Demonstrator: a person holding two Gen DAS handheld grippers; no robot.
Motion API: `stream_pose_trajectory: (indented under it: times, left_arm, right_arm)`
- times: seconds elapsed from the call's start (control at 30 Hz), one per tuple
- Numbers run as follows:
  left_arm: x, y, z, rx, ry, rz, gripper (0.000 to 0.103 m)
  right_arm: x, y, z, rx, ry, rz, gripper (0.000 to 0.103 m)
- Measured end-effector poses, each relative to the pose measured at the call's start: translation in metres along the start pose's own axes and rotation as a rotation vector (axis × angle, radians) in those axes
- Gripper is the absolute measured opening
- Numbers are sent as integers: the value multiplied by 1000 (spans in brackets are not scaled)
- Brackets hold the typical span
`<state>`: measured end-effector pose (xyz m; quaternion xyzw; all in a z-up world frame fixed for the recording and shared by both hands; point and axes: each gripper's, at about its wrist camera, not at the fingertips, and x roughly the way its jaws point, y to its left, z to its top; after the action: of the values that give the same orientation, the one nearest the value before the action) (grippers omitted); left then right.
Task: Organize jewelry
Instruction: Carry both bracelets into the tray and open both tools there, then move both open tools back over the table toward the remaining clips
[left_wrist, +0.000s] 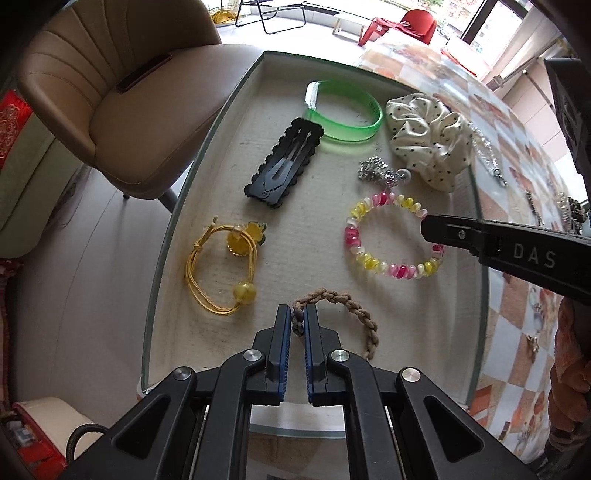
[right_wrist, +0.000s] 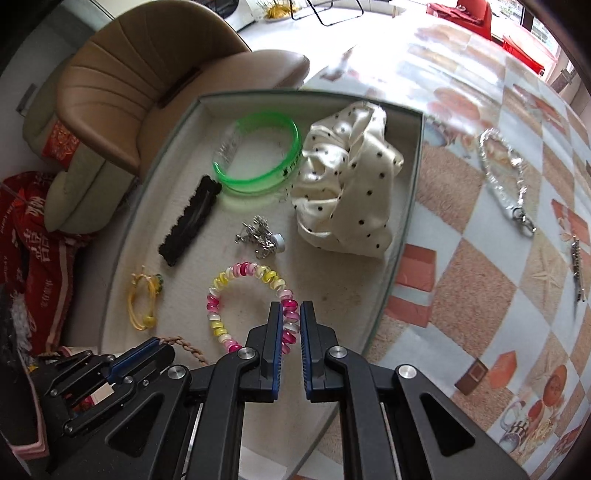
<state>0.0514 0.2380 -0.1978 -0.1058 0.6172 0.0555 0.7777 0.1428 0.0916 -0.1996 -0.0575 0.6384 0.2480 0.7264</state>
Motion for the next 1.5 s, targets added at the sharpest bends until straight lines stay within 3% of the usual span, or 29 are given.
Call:
stream_pose_trajectory:
  times: [0.33, 0.47, 0.67, 0.8, 0.83, 0.87, 0.9, 0.93, 1.0, 1.3, 1.33, 1.5]
  left_arm:
    - [8, -10, 4, 4, 24, 29, 10]
    - [8, -13, 5, 5, 30, 45, 10]
    - [7, -17, 6, 11, 35, 69, 10]
    - [5, -23, 6, 22, 29, 75, 10]
    - [5, -24, 6, 24, 30, 77, 14]
    - [5, -25, 5, 26, 32, 79, 26]
    - [5, -26, 5, 28, 33, 81, 71]
    - [3, -27, 5, 25, 20, 92, 96]
    - [-3, -33, 5, 42, -19, 111, 96]
    - [-4, -47, 9, 80, -10, 129, 97]
    - [-5, -49, 9, 83, -10, 134, 103]
    - [-4, -58, 8, 116, -8, 142, 103]
  right_arm:
    - [12, -2, -2, -3, 22, 3, 11]
    - [9, 0, 1, 14, 17, 22, 30]
    - [-17, -8, 7, 44, -28, 64, 32]
    - [-41, -20, 5, 78, -80, 79, 39]
    - [-45, -22, 5, 86, -88, 79, 40]
    - [-51, -26, 3, 95, -99, 76, 41]
    - [-54, -29, 1, 101, -105, 74, 42]
    - [-60, -36, -2, 114, -115, 73, 42]
    - [-67, -45, -8, 135, -127, 68, 43]
    - [-84, -83, -35, 234, -146, 38, 49]
    - [-85, -87, -37, 241, -147, 36, 49]
    - [-90, -96, -49, 262, -153, 29, 56]
